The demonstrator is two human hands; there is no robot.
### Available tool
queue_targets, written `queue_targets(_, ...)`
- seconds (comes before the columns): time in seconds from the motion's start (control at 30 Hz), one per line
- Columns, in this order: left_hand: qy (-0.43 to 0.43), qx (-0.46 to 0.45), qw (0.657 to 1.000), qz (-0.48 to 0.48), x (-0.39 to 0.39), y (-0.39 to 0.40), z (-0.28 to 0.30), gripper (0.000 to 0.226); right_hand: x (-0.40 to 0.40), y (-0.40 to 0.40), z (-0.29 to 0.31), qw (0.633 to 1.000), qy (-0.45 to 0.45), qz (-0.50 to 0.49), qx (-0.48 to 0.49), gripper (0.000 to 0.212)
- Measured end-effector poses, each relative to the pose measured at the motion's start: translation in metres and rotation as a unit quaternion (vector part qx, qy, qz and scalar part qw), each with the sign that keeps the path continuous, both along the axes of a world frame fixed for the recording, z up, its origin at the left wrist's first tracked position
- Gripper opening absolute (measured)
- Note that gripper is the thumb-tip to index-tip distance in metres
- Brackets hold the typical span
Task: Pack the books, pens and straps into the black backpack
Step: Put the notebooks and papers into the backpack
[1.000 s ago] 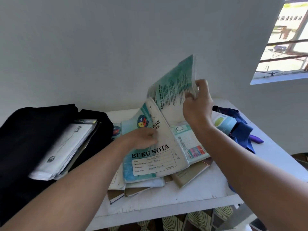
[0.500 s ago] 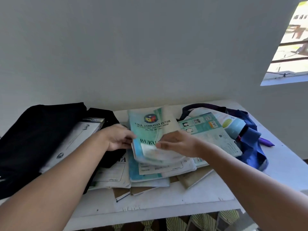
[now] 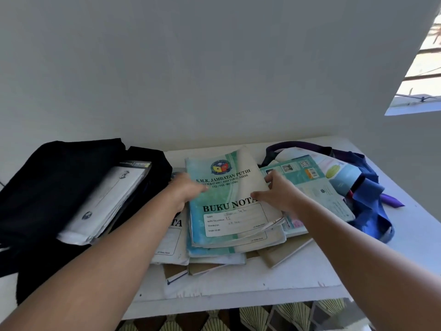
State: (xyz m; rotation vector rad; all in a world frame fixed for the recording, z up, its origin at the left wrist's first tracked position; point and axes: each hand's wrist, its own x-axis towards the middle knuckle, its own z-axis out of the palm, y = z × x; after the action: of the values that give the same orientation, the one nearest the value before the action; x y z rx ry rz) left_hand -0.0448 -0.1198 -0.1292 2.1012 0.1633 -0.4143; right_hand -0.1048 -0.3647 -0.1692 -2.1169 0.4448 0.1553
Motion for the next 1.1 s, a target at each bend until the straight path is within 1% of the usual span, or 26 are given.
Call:
queue_targets(0.03,0.016,-0.046,0.998,0.042,0.002,0.0,-0.002,0.017,0.0,-0.001,0.002,1.0,0.005,0.002,0.025,0.055)
queue_targets(0.07,0.052,-0.091,0.992,0.064,0.0,0.0,0.0,0.019,0.0,-0.003,0.004,0.999,0.01,0.004,0.052,0.053)
queue_targets(0.13,0.081,-0.151,0.983,0.072,-0.002,-0.002,0.004,0.025,0.001,-0.007,0.008,0.996,0.02,0.011,0.087,0.056)
queue_targets(0.2,0.089,-0.198,0.974,0.072,-0.006,-0.007,0.009,0.027,0.001,-0.007,0.01,0.997,0.025,0.016,0.077,0.067)
queue_targets(0.3,0.103,-0.291,0.947,0.088,-0.014,-0.008,0.021,0.026,0.002,-0.001,0.014,0.997,0.019,0.004,0.076,0.084)
queue_targets(0.37,0.098,-0.332,0.934,0.095,-0.016,0.0,0.035,0.026,0.005,0.004,0.024,0.993,0.0,0.005,0.122,0.108)
queue_targets(0.4,0.087,-0.35,0.928,0.091,-0.017,0.005,0.045,0.028,0.006,0.006,0.033,0.987,-0.011,0.006,0.161,0.119)
queue_targets(0.43,0.067,-0.373,0.921,0.085,-0.017,0.008,0.056,0.03,0.008,0.009,0.044,0.979,-0.033,0.011,0.201,0.122)
queue_targets(0.47,0.029,-0.391,0.917,0.075,-0.016,0.01,0.065,0.031,0.008,0.01,0.056,0.969,-0.066,0.019,0.236,0.113)
queue_targets(0.5,-0.019,-0.403,0.912,0.067,-0.014,0.01,0.074,0.033,0.009,0.011,0.068,0.961,-0.11,0.022,0.251,0.092)
queue_targets(0.53,-0.077,-0.409,0.907,0.065,-0.01,0.009,0.079,0.036,0.009,0.012,0.08,0.956,-0.159,0.018,0.245,0.068)
queue_targets(0.57,-0.136,-0.41,0.899,0.072,-0.008,0.007,0.084,0.036,0.009,0.015,0.089,0.952,-0.205,0.006,0.229,0.05)
queue_targets(0.6,-0.185,-0.402,0.893,0.08,-0.008,0.004,0.085,0.034,0.008,0.017,0.094,0.947,-0.241,-0.004,0.214,0.039)
queue_targets(0.67,-0.227,-0.369,0.897,0.085,-0.013,0.0,0.076,0.032,0.005,0.021,0.089,0.942,-0.273,-0.007,0.195,0.033)
queue_targets(0.73,-0.227,-0.34,0.91,0.062,-0.018,-0.001,0.05,0.036,0.002,0.023,0.066,0.947,-0.262,-0.002,0.186,0.033)
queue_targets(0.8,-0.212,-0.308,0.927,0.033,-0.025,-0.003,0.021,0.039,-0.001,0.021,0.044,0.945,-0.255,-0.023,0.202,0.032)
queue_targets(0.87,-0.197,-0.273,0.941,0.032,-0.025,-0.004,0.0,0.039,0.0,0.019,0.038,0.943,-0.253,-0.05,0.21,0.029)
queue_targets(0.93,-0.197,-0.247,0.948,0.031,-0.019,-0.007,-0.003,0.037,0.006,0.017,0.041,0.945,-0.264,-0.056,0.182,0.032)
queue_targets(1.03,-0.191,-0.188,0.963,0.012,-0.006,-0.014,0.012,0.042,0.013,0.01,0.051,0.94,-0.296,-0.084,0.147,0.042)
queue_targets(1.1,-0.171,-0.12,0.978,-0.02,0.002,-0.021,0.021,0.047,0.013,0.001,0.053,0.947,-0.267,-0.124,0.127,0.044)
